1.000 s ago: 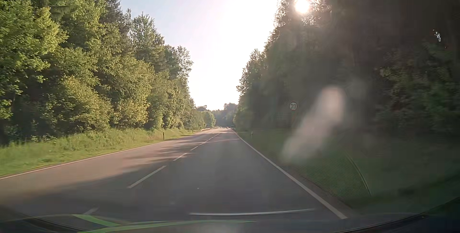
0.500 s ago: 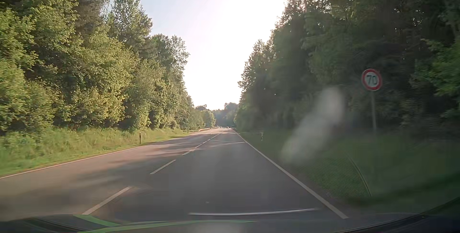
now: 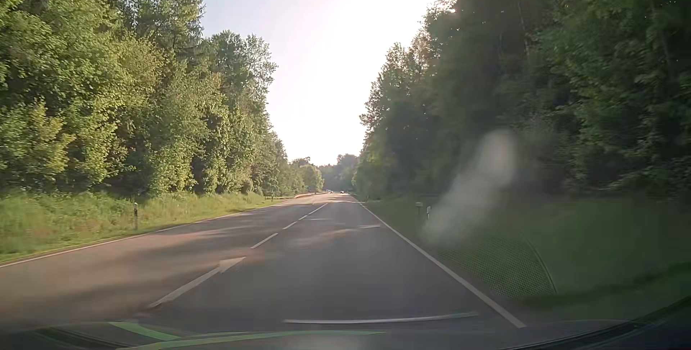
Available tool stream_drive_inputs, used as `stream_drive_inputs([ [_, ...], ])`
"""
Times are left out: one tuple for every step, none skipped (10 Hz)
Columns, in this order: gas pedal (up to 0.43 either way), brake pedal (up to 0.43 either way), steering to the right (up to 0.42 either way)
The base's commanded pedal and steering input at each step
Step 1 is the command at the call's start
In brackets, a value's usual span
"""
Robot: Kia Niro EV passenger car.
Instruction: Follow the waypoints while adhering to traffic rules and regulations
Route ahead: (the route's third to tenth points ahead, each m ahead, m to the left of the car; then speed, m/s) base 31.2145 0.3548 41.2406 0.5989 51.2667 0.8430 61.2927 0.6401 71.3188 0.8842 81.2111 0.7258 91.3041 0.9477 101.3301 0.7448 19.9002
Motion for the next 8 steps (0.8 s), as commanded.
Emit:
stream_drive_inputs([
  [0.118,0.0,0.002],
  [0.118,0.0,0.002],
  [0.118,0.0,0.002],
  [0.118,0.0,0.002],
  [0.118,0.0,0.002],
  [0.118,0.0,0.003],
  [0.118,0.0,0.003],
  [0.118,0.0,0.004],
])
